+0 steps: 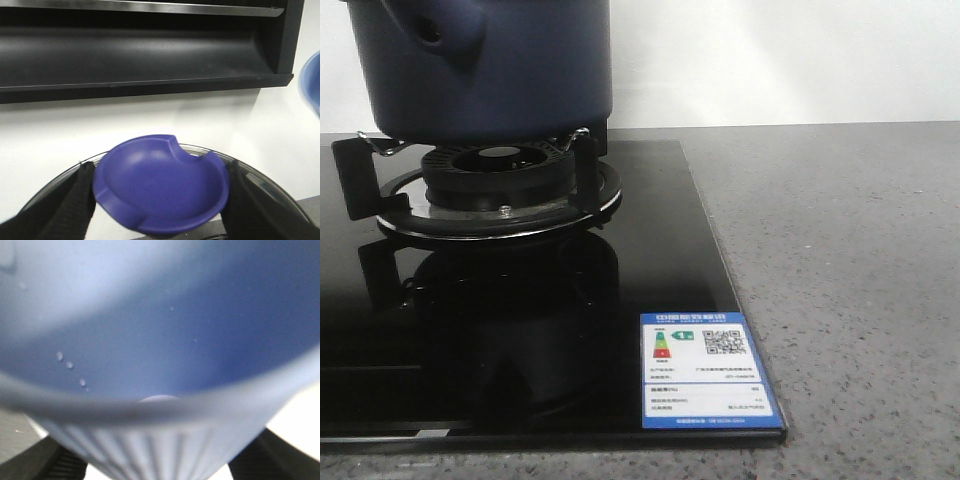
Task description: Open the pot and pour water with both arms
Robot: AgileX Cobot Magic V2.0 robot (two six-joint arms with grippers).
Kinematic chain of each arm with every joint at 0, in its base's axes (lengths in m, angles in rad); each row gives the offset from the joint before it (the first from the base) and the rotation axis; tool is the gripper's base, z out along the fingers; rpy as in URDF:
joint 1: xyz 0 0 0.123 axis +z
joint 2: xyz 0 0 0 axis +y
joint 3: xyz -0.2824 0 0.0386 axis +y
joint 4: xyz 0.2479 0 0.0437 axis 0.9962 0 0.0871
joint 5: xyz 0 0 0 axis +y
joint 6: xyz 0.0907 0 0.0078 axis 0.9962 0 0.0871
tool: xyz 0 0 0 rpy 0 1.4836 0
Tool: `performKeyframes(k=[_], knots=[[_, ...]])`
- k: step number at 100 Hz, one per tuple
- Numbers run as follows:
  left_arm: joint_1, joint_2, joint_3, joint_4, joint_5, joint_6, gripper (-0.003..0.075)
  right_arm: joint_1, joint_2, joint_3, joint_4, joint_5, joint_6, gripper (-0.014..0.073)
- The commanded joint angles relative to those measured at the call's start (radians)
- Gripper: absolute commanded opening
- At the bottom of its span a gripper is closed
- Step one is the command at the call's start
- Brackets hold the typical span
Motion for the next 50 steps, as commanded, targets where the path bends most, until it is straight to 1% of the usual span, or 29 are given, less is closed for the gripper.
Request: performKeyframes(k=[1, 11, 16, 39, 50], knots=[[0.002, -0.020, -0.037, 0.001, -0.101, -0.003, 0.0328, -0.050, -0.092, -0.008, 0.108, -0.081, 0.038, 0.0327], [0.002, -0.020, -0.037, 0.001, -0.101, -0.003, 0.0328, -0.107, -0.160, 0.052, 0.253, -0.197, 0.044, 0.0327], [0.002, -0.020, -0.037, 0.001, -0.101, -0.003, 0.0328, -0.136, -0.193, 0.090, 0.283, -0.251, 0.074, 0.0327], [0.002, -0.020, -0.037, 0.001, -0.101, -0.003, 0.0328, -0.293, -0.355, 0.326, 0.287, -0.436, 0.250, 0.0327], [0.002, -0.020, -0.037, 0.001, -0.101, -0.003, 0.0328, -0.375, -0.427, 0.461, 0.287, -0.542, 0.304, 0.0327]])
